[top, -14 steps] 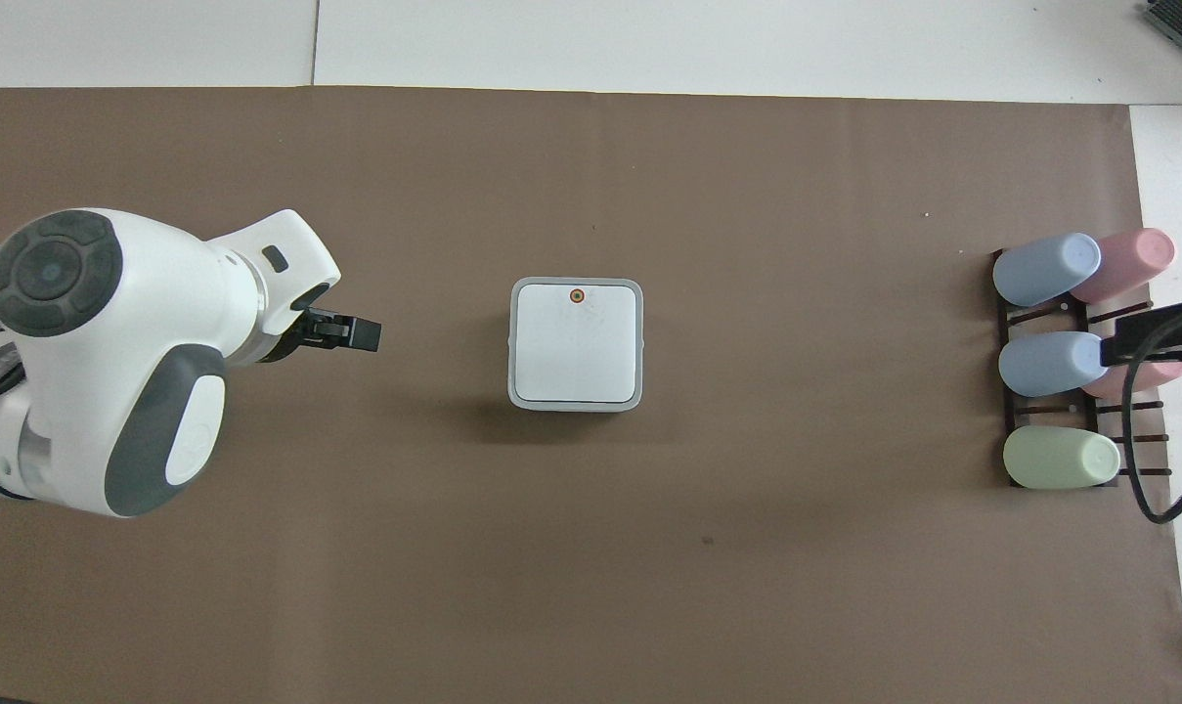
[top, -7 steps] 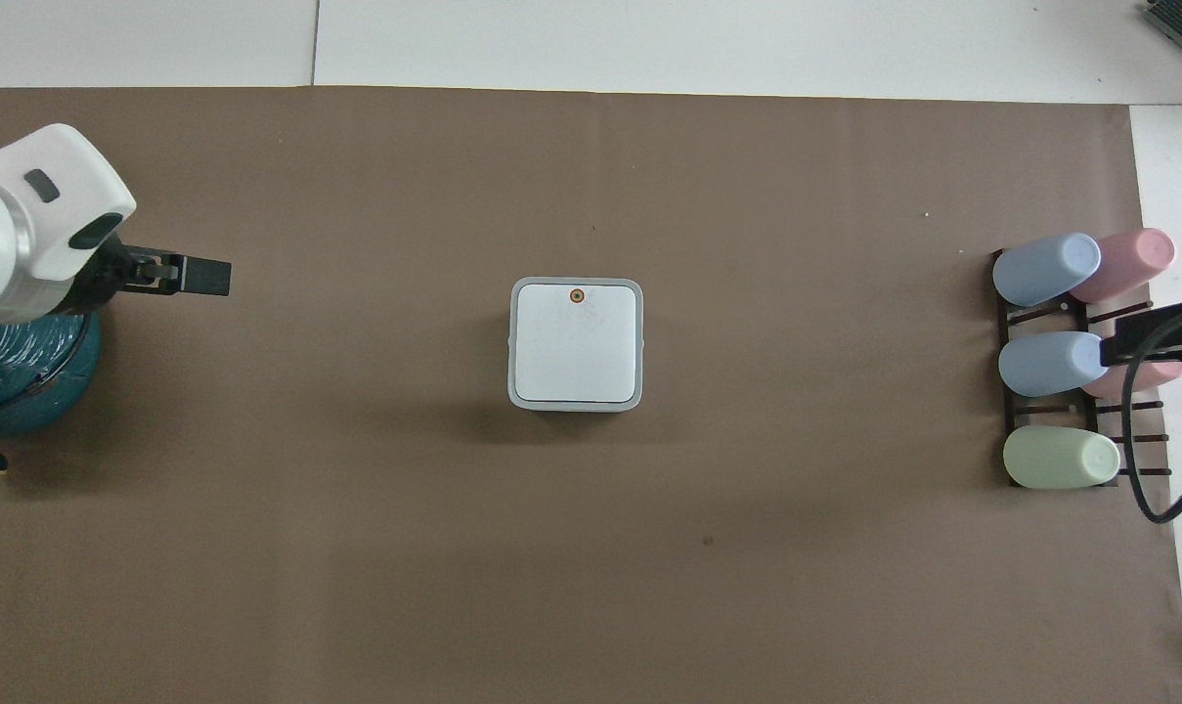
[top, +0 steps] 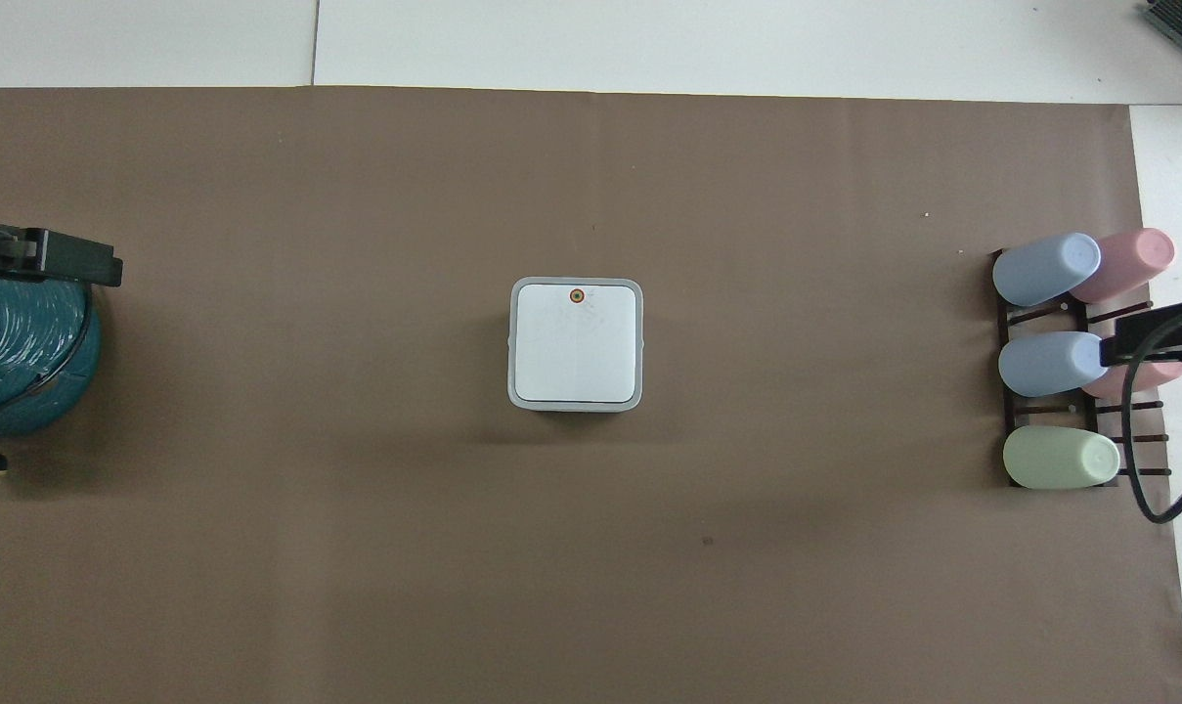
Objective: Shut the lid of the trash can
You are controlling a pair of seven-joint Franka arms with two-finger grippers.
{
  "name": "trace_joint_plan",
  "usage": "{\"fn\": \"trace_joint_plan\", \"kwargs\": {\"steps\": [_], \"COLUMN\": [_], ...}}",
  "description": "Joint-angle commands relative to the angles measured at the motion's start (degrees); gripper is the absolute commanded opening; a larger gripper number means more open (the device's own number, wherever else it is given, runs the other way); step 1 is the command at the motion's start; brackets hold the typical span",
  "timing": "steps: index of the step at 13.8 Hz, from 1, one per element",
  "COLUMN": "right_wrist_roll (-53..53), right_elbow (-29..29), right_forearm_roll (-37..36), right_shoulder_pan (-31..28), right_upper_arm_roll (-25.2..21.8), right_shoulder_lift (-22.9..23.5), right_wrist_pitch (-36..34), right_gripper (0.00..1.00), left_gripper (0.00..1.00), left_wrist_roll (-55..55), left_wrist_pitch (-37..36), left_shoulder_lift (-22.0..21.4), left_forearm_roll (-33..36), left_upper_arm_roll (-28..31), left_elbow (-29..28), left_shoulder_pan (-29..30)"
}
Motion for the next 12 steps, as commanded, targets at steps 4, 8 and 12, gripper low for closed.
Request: {"fn": "trace_joint_plan", "kwargs": {"steps": [4,8,12], "right_wrist_roll": [-0.8,-0.8,-0.9], "right_elbow": [-0.9,-0.9,-0.9], "right_forearm_roll": [-0.2,-0.2,-0.2], "right_shoulder_pan": [0.2,0.1,0.2], "right_upper_arm_roll": [-0.2,-0.2,-0.2], "right_shoulder_lift": [-0.8,-0.8,-0.8], "right_wrist_pitch": [0.5,0.5,0.5], "right_gripper": [1.00,1.00,1.00], "left_gripper": [1.00,1.00,1.00], "left_wrist_roll": [0.1,0.3,0.7], "left_wrist_pitch": [-6.0,-3.8,-3.5], "left_shoulder_lift": [-2.6,-2.3,-2.3], "left_forearm_roll": [0.1,0.0,-0.1], "left_upper_arm_roll": [-0.5,-0.5,-0.4], "left_elbow": [-1.7,-1.3,-1.3], "left_shoulder_pan": [0.3,0.6,0.7]}}
